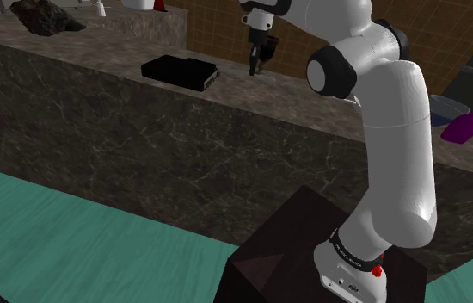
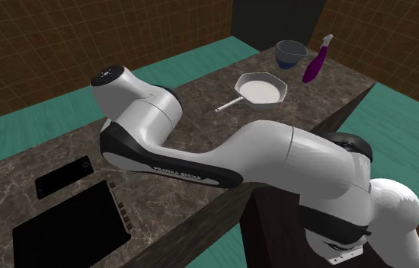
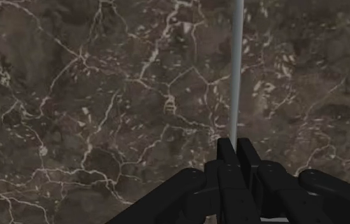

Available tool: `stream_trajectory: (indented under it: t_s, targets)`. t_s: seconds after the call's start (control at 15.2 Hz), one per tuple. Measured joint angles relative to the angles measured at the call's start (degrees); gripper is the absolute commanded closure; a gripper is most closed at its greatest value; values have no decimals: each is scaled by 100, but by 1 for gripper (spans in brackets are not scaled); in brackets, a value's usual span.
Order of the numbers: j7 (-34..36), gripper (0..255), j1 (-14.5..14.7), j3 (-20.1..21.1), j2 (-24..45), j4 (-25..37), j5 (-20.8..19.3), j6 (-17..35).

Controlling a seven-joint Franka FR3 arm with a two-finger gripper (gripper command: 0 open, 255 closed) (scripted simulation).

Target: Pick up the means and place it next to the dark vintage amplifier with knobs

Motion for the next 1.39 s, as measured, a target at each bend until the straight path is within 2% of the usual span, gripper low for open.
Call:
stream_trajectory:
  t_s: [0.53, 0.92, 0.99, 1.39]
  targets:
    - [-41, 255, 215, -18, -71, -747, -30, 636]
    - [-43, 255, 235, -16, -73, -809, -30, 694]
    - [-43, 0, 235, -15, -73, -810, -29, 695]
    - [-43, 0, 237, -12, -71, -808, -27, 695]
